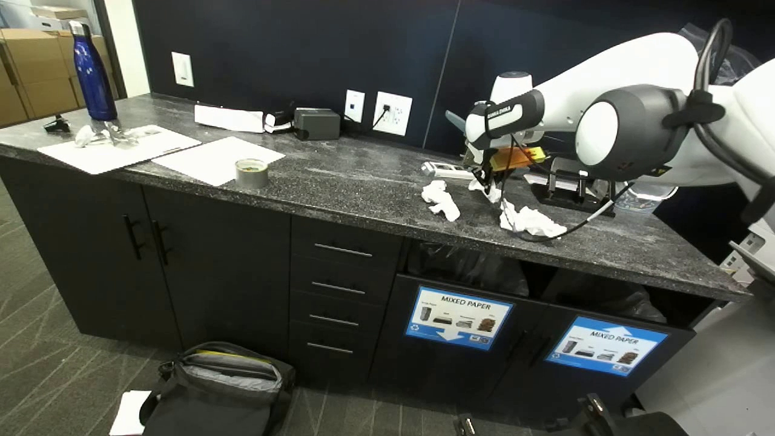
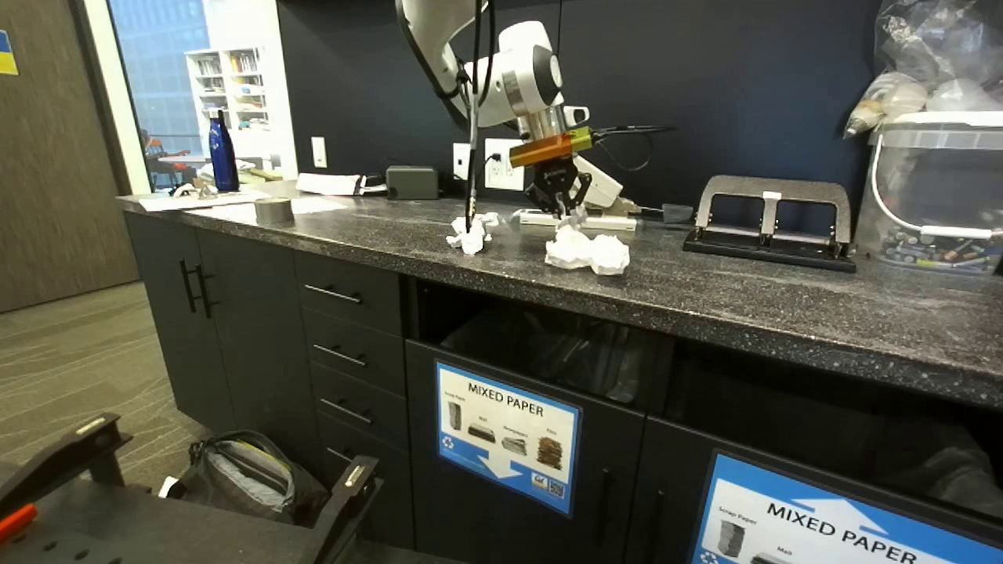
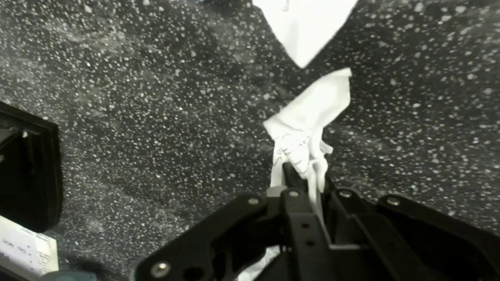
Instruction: Remove all the paper trash from the table and put them in the bin on the left
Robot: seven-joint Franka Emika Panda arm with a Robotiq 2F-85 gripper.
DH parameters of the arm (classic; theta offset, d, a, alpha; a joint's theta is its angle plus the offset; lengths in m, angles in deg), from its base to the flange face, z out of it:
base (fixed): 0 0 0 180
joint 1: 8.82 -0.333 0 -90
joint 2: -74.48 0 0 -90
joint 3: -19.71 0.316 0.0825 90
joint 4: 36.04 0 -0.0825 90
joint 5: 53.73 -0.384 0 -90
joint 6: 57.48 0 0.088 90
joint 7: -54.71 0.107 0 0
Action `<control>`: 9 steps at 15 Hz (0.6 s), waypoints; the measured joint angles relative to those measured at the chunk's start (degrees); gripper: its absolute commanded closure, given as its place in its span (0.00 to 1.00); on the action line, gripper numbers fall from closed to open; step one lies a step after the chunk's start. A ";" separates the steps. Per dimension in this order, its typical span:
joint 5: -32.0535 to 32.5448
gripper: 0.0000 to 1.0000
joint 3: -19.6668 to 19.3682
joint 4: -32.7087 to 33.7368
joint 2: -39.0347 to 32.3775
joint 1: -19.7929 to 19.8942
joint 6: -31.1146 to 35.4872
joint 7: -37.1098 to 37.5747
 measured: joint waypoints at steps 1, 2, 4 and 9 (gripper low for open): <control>0.00 0.89 0.54 -1.14 1.06 -0.53 -0.07 -0.57; 0.00 0.89 0.93 -2.86 2.47 -1.19 -0.05 -0.86; 0.13 0.89 1.11 -7.24 5.81 -2.73 0.08 -0.85; 1.06 0.89 1.08 -19.51 14.93 -5.89 0.10 1.57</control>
